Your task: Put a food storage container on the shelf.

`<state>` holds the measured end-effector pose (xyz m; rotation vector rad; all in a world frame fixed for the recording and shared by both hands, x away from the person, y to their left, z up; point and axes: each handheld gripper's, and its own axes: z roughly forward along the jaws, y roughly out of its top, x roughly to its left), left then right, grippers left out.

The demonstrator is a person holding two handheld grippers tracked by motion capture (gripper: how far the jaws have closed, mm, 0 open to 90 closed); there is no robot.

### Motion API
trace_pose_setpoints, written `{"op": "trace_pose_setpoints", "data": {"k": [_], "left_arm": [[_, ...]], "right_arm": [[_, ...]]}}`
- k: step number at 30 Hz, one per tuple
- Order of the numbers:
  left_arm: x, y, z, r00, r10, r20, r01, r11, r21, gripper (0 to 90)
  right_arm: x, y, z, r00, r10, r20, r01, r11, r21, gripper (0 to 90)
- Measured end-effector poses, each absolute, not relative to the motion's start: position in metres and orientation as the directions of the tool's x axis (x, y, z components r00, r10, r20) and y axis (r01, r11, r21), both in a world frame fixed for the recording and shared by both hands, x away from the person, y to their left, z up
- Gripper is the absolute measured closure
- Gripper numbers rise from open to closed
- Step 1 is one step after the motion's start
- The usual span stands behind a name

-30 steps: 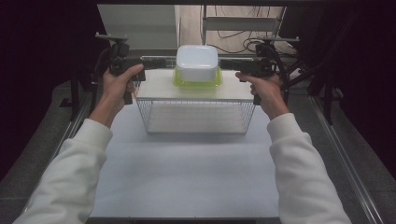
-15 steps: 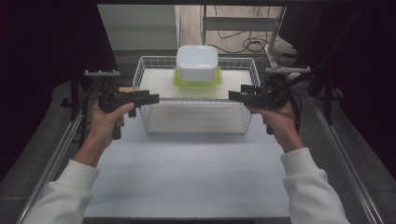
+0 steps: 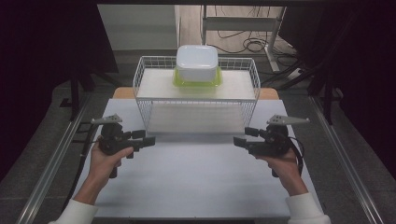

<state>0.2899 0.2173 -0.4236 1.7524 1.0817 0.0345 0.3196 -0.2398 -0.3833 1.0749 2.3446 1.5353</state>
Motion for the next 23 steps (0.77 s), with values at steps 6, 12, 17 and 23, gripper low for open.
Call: {"op": "trace_pose_setpoints", "data": {"k": [6,12,17,23], "left_arm": [[0.280,0.210,-0.460,0.573,0.693,-0.437,0.684,-0.111,0.721,30.2],[0.277,0.207,-0.471,0.566,0.709,-0.421,0.687,-0.123,0.716,28.3],[0.278,0.208,-0.473,0.564,0.723,-0.399,0.678,-0.130,0.723,27.1],[0.278,0.212,-0.473,0.557,0.757,-0.341,0.655,-0.148,0.741,25.7]], "right_arm": [[0.303,-0.250,-0.423,-0.709,0.648,0.278,0.523,0.218,0.824,28.6],[0.297,-0.257,-0.452,-0.684,0.682,0.259,0.567,0.273,0.777,27.5],[0.298,-0.258,-0.451,-0.680,0.688,0.255,0.560,0.263,0.786,27.0],[0.299,-0.259,-0.456,-0.682,0.693,0.232,0.543,0.269,0.795,22.8]]}}
